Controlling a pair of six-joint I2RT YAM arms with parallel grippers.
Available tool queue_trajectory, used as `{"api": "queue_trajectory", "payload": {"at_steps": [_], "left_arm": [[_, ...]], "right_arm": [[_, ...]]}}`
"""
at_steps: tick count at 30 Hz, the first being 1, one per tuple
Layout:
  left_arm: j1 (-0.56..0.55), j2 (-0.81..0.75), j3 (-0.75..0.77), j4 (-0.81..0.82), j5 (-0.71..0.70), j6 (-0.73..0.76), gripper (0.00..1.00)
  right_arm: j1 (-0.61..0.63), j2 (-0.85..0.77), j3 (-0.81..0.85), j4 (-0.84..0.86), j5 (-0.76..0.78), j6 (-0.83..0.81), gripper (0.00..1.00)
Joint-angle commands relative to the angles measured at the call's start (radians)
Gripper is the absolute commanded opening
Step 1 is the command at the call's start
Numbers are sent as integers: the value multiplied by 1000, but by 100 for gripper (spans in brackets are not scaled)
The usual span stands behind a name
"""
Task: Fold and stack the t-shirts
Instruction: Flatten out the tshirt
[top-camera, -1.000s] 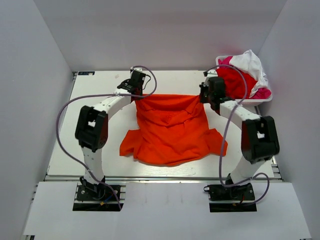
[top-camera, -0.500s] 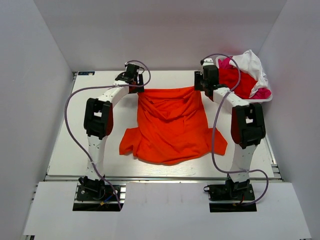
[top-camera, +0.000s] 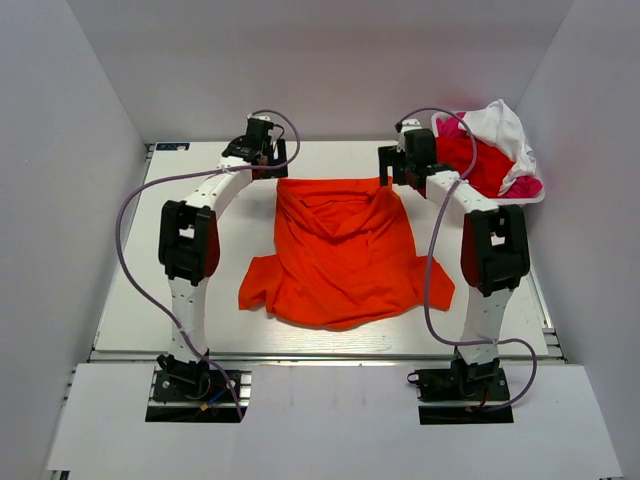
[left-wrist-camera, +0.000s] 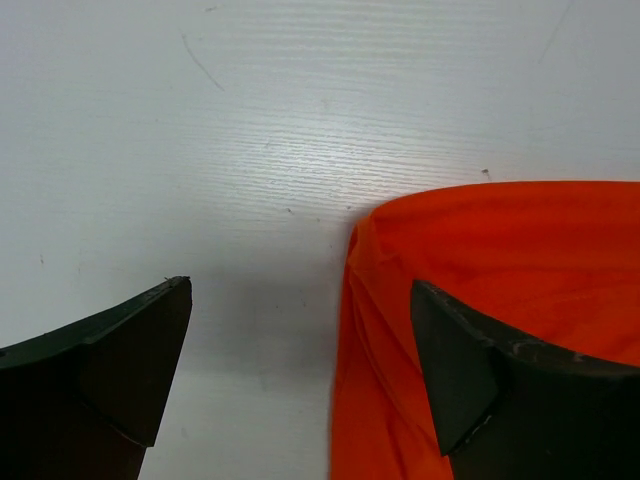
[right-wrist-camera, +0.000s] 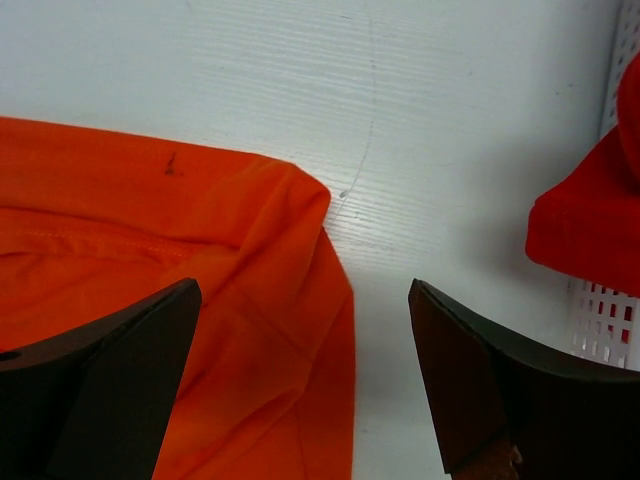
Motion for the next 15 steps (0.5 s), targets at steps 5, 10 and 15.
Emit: {"api": "queue_trajectory", "payload": {"at_steps": [5, 10, 15], "left_arm": [[-1, -178, -74, -29, 62, 20, 100], [-32, -310, -304, 20, 141, -28, 100], [-84, -404, -547, 140, 331, -105, 100]], "right_arm": [[3, -134, -34, -25, -105, 3, 90], [3, -211, -147, -65, -97, 83, 90], [2, -266, -265, -65, -97, 147, 90]]}}
